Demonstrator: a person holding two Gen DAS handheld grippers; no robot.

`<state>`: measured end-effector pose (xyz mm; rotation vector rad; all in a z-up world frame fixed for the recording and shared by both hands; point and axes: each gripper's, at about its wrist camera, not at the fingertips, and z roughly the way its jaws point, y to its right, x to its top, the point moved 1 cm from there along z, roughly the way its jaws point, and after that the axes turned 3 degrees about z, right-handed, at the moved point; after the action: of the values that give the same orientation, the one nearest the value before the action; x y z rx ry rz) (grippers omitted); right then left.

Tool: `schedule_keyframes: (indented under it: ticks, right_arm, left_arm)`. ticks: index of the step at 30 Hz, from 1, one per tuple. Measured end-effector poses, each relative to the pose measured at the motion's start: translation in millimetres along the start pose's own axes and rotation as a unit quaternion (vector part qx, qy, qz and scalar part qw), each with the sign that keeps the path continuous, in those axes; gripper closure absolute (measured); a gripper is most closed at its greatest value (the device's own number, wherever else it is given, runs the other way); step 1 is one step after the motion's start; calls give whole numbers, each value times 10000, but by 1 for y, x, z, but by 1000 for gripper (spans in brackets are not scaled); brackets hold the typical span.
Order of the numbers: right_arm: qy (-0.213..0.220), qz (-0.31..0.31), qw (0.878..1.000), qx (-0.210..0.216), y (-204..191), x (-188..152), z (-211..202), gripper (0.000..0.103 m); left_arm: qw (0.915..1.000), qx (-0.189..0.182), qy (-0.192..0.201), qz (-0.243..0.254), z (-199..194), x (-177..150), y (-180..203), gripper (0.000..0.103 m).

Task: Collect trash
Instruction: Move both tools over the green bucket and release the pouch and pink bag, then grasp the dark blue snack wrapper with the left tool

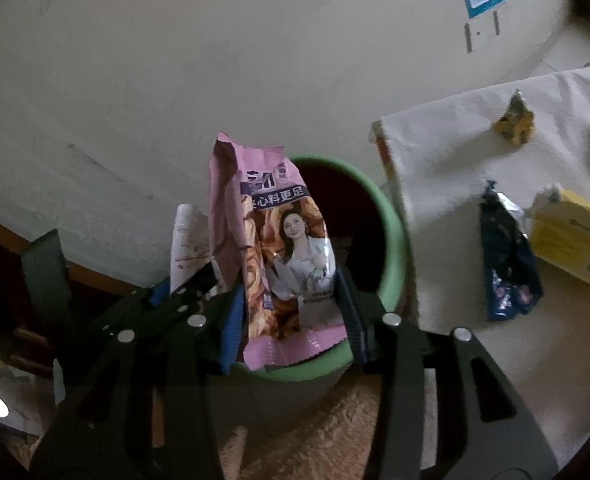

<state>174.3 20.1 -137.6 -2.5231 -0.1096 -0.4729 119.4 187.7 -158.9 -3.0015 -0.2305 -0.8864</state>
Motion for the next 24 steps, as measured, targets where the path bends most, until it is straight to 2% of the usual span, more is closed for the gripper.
schedule_keyframes:
  ticks: [3,4,5,6,11,15,19,24]
  right_arm:
    - [16,-51,10000,80,-2,-1,2,56]
    - [30,-23,9999,109,-1,-1,2,48]
    - [43,34,9999,129,1,-1,2,35]
    - [70,95,9998,149,4,0,1,31]
    - [313,236,9990,211,12,1,-14,31]
    - [673,228,9973,197,15,2,-39,31]
    - [1166,65,9931,-79,21,0,-76,30]
    - [1692,4,9840,-565,42,-8,-123,27]
  left_arm:
    - [10000,58,-23,-22,4,0,3,68]
    - [10000,85,-27,-17,6,2,4,63]
    - [9999,122,-29,-16,6,2,5,45]
    - [9999,155,-9,-43,7,2,6,34]
    - [9998,182,55,-66,7,6,12,34]
    - [9993,247,284,38,-4,7,19,34]
    - [9979,114,581,262,-21,10,37,34]
    - [9941,-294,839,622,-36,19,79,33]
